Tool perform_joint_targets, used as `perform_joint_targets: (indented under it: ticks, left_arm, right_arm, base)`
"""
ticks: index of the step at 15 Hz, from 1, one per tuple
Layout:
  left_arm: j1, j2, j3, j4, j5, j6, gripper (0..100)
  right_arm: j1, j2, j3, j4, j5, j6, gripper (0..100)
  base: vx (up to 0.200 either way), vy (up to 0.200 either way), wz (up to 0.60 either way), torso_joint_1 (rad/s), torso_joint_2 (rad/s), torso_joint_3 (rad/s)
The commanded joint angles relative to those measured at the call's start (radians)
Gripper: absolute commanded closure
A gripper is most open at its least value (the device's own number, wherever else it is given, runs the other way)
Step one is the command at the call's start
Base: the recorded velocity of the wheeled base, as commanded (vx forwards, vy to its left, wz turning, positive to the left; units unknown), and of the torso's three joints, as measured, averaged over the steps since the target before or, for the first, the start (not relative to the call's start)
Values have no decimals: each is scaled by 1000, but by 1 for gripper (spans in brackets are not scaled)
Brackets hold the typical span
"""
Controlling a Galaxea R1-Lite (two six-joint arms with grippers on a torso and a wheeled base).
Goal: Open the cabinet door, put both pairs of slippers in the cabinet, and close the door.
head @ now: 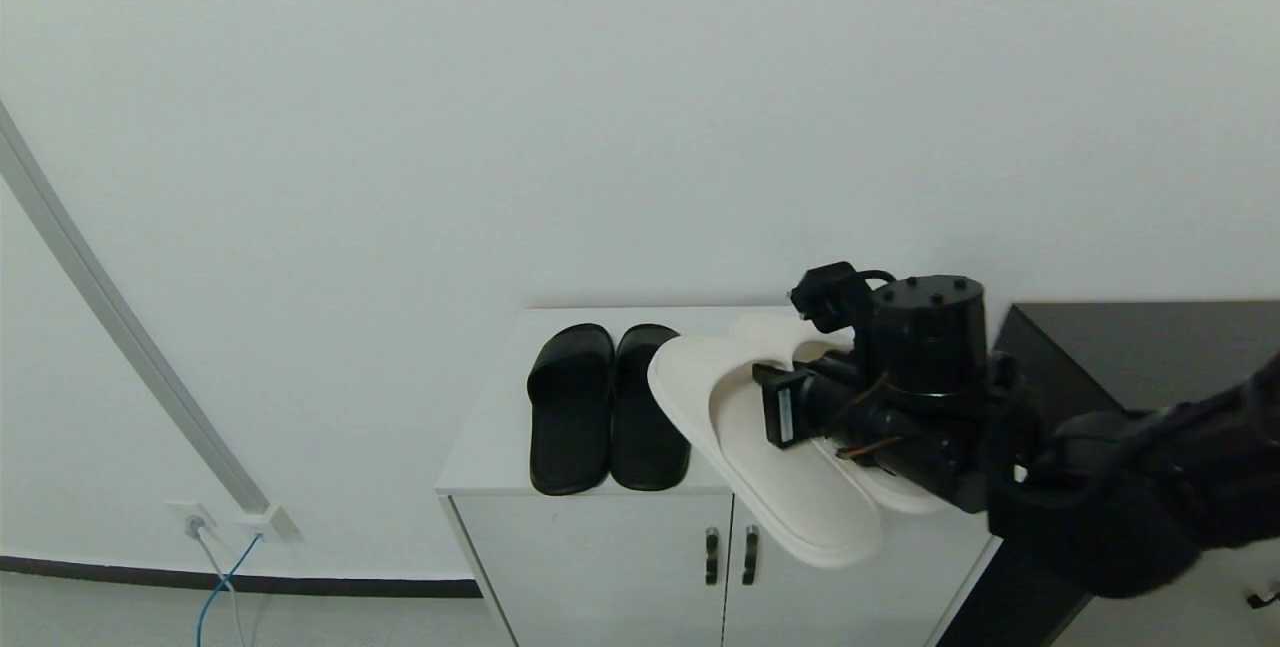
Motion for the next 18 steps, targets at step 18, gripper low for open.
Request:
perform_joint_targets:
  ticks: [18]
  left_arm:
    - [0,1,0,0,-1,-1,100]
  right_arm:
    - [45,-180,321,-202,215,-208,100]
  base:
    - [-56,0,0,1,1,1]
